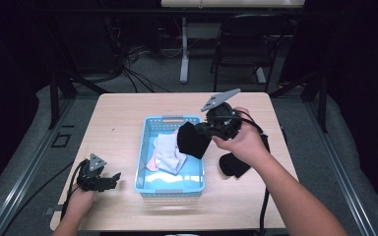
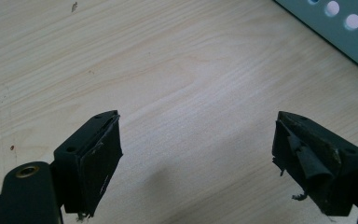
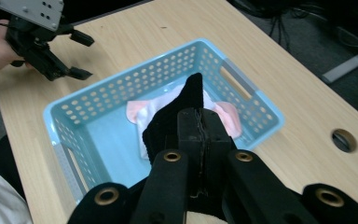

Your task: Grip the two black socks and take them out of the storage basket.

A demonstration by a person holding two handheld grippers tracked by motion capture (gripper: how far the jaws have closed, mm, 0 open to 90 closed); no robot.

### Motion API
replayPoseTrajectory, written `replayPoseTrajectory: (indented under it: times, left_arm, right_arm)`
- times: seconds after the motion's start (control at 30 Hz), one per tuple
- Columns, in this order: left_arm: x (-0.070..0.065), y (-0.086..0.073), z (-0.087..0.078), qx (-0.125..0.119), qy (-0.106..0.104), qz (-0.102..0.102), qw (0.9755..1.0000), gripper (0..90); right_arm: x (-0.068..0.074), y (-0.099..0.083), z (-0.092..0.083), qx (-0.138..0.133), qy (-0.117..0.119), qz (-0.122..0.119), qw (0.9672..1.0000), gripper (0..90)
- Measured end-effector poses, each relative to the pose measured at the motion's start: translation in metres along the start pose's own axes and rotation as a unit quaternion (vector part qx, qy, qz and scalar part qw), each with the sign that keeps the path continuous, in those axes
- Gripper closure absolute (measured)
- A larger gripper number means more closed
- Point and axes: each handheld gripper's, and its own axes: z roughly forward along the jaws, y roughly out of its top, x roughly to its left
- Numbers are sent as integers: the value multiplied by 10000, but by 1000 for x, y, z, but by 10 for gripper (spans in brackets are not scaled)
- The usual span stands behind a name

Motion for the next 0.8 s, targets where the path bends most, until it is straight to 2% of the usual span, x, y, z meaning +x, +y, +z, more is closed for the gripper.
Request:
replayPoseTrajectory:
  times: [0.23,0.4,0.57,0.8]
  left_arm:
    - [0,0,0,5,9,-4,10000,155]
    - [0,0,0,21,10,33,10000,155]
    - [1,-2,-1,2,39,-42,10000,155]
    - [1,-2,-1,21,34,-15,10000,155]
  right_arm:
    - [-11,-21,-34,-87,-338,147,9993,889]
    - [-18,-37,-49,-69,-518,280,9982,889]
    - [-24,-50,-51,-24,-582,397,9975,889]
    - [-30,-65,-44,57,-645,559,9963,889]
